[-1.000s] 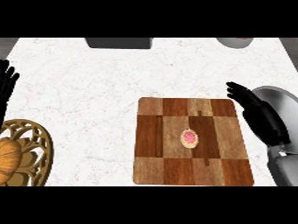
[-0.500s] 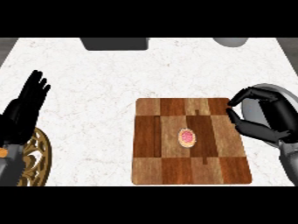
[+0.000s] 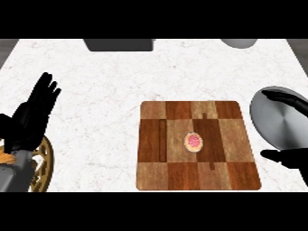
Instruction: Pick the cupcake from the cutting board and place it in the pan
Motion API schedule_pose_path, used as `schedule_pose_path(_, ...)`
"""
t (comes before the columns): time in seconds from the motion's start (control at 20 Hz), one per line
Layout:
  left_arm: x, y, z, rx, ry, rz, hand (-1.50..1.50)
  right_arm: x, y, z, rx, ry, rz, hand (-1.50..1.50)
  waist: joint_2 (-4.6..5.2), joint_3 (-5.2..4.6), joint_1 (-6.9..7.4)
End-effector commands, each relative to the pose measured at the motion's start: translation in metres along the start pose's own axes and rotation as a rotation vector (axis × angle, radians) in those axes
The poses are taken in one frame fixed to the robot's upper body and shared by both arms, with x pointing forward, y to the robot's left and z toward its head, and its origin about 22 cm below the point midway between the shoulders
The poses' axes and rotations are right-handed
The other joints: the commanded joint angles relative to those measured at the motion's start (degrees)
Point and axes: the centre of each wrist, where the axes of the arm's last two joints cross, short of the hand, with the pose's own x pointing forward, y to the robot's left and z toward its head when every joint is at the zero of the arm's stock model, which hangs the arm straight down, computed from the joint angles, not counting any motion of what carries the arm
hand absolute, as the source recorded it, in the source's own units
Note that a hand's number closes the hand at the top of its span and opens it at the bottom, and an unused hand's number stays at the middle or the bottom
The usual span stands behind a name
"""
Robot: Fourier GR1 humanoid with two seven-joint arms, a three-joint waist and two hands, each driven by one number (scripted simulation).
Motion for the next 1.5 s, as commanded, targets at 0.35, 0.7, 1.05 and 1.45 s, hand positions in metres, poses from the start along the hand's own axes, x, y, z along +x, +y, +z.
schedule_pose_path(0.35, 0.010, -0.007, -0.008, -0.028, 0.001, -0.004, 0.00, 0.070, 0.012, -0.070, 0.256, 0.067, 0.365, -1.50, 0.19, -0.10, 1.09)
schedule_pose_path(0.7, -0.001, -0.004, -0.003, -0.012, 0.007, 0.005, 0.00, 0.078, 0.042, -0.092, 0.573, 0.183, 0.484, -1.50, 0.23, -0.11, 1.10)
schedule_pose_path(1.05, -0.005, 0.014, 0.009, -0.013, 0.014, -0.005, 0.00, 0.082, 0.079, -0.095, 0.762, 0.265, 0.569, -1.50, 0.15, -0.04, 0.82)
schedule_pose_path(1.45, 0.013, -0.021, -0.013, 0.006, 0.006, -0.015, 0.00, 0.126, 0.091, -0.087, 0.731, 0.239, 0.796, -1.50, 0.11, -0.03, 0.10)
